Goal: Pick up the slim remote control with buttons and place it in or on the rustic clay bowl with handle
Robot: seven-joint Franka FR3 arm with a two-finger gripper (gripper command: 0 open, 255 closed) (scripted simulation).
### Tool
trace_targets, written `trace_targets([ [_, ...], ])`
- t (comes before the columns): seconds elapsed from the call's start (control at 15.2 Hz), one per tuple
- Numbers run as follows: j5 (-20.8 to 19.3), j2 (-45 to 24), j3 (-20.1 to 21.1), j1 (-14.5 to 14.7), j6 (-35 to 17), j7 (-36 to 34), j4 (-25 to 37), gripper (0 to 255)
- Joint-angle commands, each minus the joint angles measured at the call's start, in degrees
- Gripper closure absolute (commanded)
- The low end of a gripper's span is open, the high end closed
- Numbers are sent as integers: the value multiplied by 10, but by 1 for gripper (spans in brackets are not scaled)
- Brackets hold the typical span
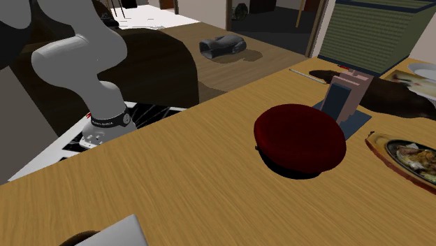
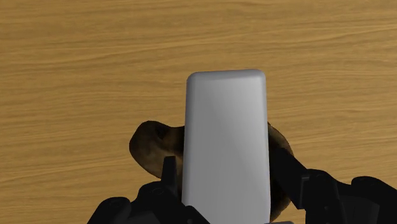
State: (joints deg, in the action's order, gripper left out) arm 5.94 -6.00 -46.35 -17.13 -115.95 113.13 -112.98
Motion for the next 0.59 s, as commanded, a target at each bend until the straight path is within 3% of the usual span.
trace_targets([
  [0.0,0,0,0,0,-1,0,0,255],
  [0.13,0,0,0,0,-1,0,0,255],
  [0.2,0,0,0,0,-1,0,0,0],
  [0.53,0,0,0,0,-1,0,0,0],
])
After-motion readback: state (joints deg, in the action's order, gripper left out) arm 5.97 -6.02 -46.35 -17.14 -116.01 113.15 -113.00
